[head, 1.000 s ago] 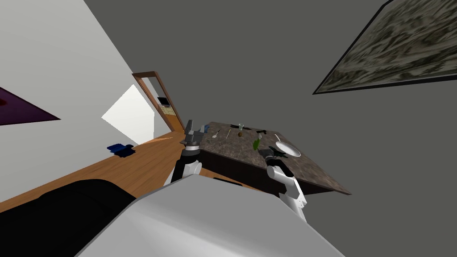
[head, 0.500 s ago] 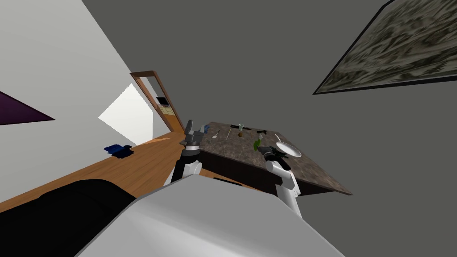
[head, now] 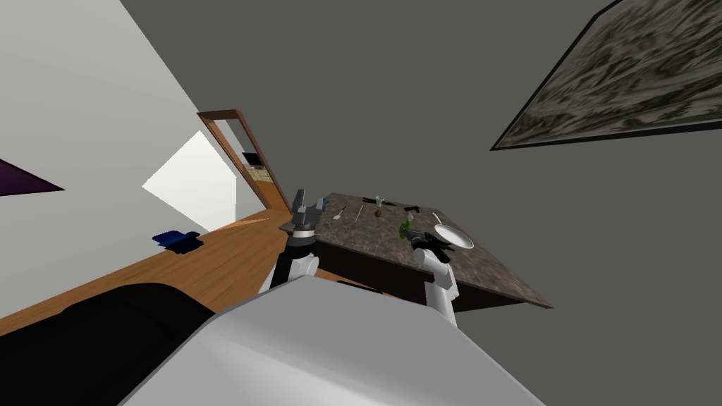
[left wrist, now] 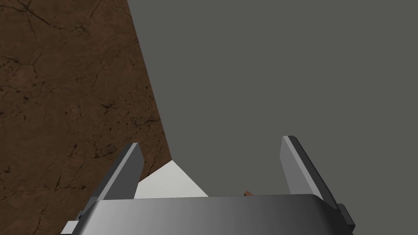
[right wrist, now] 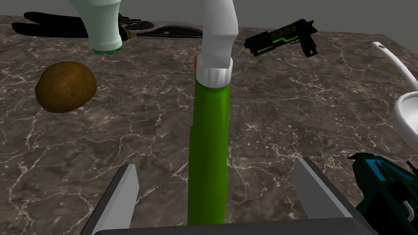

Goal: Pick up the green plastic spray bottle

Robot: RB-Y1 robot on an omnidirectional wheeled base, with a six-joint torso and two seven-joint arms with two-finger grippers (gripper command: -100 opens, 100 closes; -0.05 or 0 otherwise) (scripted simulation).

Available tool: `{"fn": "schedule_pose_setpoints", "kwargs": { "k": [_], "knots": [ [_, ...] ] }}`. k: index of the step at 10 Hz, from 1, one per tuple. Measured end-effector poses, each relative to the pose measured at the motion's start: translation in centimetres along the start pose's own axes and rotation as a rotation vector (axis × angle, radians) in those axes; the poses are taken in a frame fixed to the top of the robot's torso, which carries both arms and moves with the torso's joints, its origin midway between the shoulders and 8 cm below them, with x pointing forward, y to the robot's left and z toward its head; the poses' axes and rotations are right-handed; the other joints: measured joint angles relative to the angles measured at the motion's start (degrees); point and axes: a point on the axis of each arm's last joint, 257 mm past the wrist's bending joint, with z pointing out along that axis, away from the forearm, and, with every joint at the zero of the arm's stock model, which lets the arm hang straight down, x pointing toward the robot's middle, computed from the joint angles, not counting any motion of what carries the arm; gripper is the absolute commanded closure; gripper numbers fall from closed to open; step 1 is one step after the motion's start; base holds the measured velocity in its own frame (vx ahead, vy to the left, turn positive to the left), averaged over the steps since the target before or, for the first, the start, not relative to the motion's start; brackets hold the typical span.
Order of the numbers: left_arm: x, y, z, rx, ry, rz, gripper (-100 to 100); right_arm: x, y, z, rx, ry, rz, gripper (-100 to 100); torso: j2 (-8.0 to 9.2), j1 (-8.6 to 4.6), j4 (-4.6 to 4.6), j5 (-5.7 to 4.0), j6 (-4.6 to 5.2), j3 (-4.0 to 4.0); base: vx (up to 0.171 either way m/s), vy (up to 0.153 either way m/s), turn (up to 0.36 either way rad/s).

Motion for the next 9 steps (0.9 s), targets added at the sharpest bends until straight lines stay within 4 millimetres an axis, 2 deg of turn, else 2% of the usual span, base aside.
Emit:
{"fn": "schedule_pose_setpoints", "kwargs": {
  "k": [1,2,3,5,7,9],
  "knots": [
    [0.0,0.0,0.0,0.000,0.000,0.000,0,0.0,-0.7,0.1,0.005,0.000,0.026,-100,0.01,0.03,0.00,0.01,0.00,0.01,0.018,-0.010,0.002],
    [0.0,0.0,0.0,0.000,0.000,0.000,0,0.0,-0.7,0.1,0.006,-0.001,0.029,0,0.10,0.08,0.02,0.02,0.01,0.05,0.000,0.000,0.000],
    [0.0,0.0,0.0,0.000,0.000,0.000,0,0.0,-0.7,0.1,0.005,-0.001,0.028,-100,0.16,0.11,0.03,0.03,0.00,0.09,-0.028,0.027,-0.217],
    [0.0,0.0,0.0,0.000,0.000,0.000,0,1.8,-2.4,2.0,0.050,0.035,0.013,-100,0.27,0.28,0.06,0.06,-0.01,0.16,-0.021,0.033,-0.053],
    [0.0,0.0,0.0,0.000,0.000,0.000,0,0.6,-3.4,2.6,0.081,0.013,0.014,-100,0.21,0.17,0.04,0.04,0.00,0.12,-0.009,0.012,-0.114],
    [0.0,0.0,0.0,0.000,0.000,0.000,0,2.0,-4.9,4.2,0.120,0.048,0.002,-100,0.26,0.26,0.06,0.06,-0.01,0.15,-0.022,0.031,-0.042]
  ]
}}
